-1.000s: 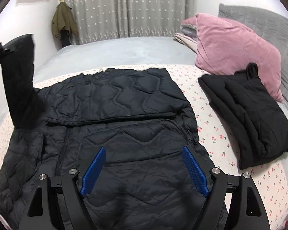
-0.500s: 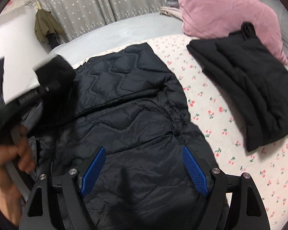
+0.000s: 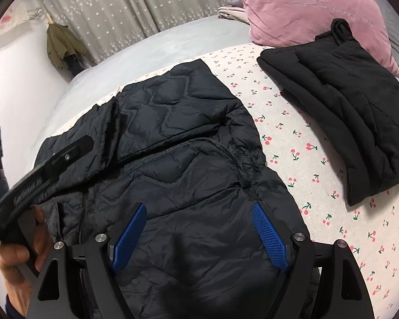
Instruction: Fold large clothes
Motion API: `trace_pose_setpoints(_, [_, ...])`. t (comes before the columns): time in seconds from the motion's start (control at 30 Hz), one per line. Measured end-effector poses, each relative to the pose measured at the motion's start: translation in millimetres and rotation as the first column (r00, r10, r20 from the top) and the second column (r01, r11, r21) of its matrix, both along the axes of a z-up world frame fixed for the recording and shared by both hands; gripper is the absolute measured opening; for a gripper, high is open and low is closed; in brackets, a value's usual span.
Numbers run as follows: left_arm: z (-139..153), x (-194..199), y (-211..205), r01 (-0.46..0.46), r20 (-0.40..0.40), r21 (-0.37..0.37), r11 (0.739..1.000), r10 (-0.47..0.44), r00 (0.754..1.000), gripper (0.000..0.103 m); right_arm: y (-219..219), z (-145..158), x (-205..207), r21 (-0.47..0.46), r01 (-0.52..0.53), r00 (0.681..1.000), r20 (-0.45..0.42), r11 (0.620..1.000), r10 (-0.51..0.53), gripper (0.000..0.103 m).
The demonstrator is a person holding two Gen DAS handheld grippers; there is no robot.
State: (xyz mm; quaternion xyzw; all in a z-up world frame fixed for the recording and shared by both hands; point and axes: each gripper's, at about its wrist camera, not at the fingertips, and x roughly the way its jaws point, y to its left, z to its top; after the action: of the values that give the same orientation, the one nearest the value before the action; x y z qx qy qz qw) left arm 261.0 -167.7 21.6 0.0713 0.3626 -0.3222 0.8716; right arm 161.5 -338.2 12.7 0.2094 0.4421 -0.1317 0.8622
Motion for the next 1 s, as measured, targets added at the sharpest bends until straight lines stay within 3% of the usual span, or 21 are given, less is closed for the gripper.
trace_pose_setpoints(0.07, [-9.9, 5.4, -11.3, 0.009, -0.018, 0.058, 0.998, -0.008, 1.000, 0.079, -0.4, -2.0, 1.3, -0.003, -0.001, 1.000, -0.007, 1.000, 0.001, 0.083])
trace_pose_setpoints(0.13, [-29.0, 22.1, -15.0, -0.010, -0.105, 0.086, 0.996, 0.019, 0.994, 0.079, -1.3, -5.1, 2.9, 0.002, -0.004, 1.000, -0.016, 1.000, 0.004, 0.083])
trace_pose_setpoints(0.2, [-55.0, 45.7, -9.9, -0.057, -0.256, 0.093, 0.994, 0.079, 0.963, 0.079, -1.8, -7.3, 3.5, 0.011, -0.009, 1.000, -0.022, 1.000, 0.009, 0.083])
trace_pose_setpoints(0.27, [-59.1, 54.0, 5.0, -0.128, -0.307, 0.055, 0.990, 0.138, 0.942, 0.079, -5.0, -6.9, 2.5, 0.015, -0.005, 1.000, -0.016, 1.000, 0.006, 0.083])
trace_pose_setpoints(0.33, [-44.3, 48.8, 24.9, -0.162, -0.333, -0.027, 0.986, 0.144, 0.932, 0.079, -11.6, -4.9, -1.2, 0.016, 0.010, 1.000, -0.001, 1.000, -0.010, 0.083])
trace_pose_setpoints(0.4, [-23.4, 35.3, 47.5, -0.173, -0.318, -0.086, 0.981, 0.137, 0.938, 0.079, -20.8, -2.0, -6.3, 0.029, 0.028, 0.999, 0.019, 0.999, -0.029, 0.083])
trace_pose_setpoints(0.47, [-0.9, 15.3, 78.4, -0.196, -0.264, -0.094, 0.976, 0.165, 0.950, 0.079, -31.8, 3.9, -11.9, 0.055, 0.043, 0.998, 0.053, 0.998, -0.045, 0.083])
trace_pose_setpoints(0.53, [12.0, -0.9, 113.7, -0.257, -0.237, -0.074, 0.964, 0.233, 0.943, 0.079, -41.0, 10.0, -19.0, 0.086, 0.052, 0.994, 0.092, 0.995, -0.060, 0.083])
trace_pose_setpoints(0.6, [17.1, -16.6, 160.5, -0.361, -0.246, -0.094, 0.928, 0.329, 0.912, 0.079, -46.9, 13.1, -22.5, 0.120, 0.055, 0.990, 0.120, 0.991, -0.069, 0.083])
trace_pose_setpoints(0.67, [11.0, -27.0, 203.2, -0.462, -0.281, -0.130, 0.877, 0.414, 0.865, 0.079, -46.3, 12.2, -22.1, 0.147, 0.043, 0.990, 0.125, 0.988, -0.062, 0.083])
trace_pose_setpoints(0.73, [-6.1, -33.0, 238.8, -0.542, -0.341, -0.120, 0.832, 0.478, 0.810, 0.079, -39.2, 10.6, -17.4, 0.169, 0.010, 0.992, 0.122, 0.986, -0.031, 0.083])
trace_pose_setpoints(0.83, [-28.8, -38.4, 265.5, -0.582, -0.398, -0.108, 0.806, 0.501, 0.768, 0.079, -24.1, 10.3, -12.7, 0.293, -0.111, 0.983, 0.170, 0.950, 0.063, 0.083])
trace_pose_setpoints(0.9, [-43.1, -46.1, 277.1, -0.585, -0.434, -0.115, 0.803, 0.489, 0.756, 0.079, -8.7, 13.1, -8.5, 0.396, -0.233, 0.962, 0.227, 0.888, 0.151, 0.083])
trace_pose_setpoints(1.0, [-58.8, -48.2, 291.7, -0.599, -0.466, -0.093, 0.795, 0.497, 0.732, 0.079, 16.5, 17.2, -1.5, 0.467, -0.331, 0.939, 0.248, 0.820, 0.238, 0.083])
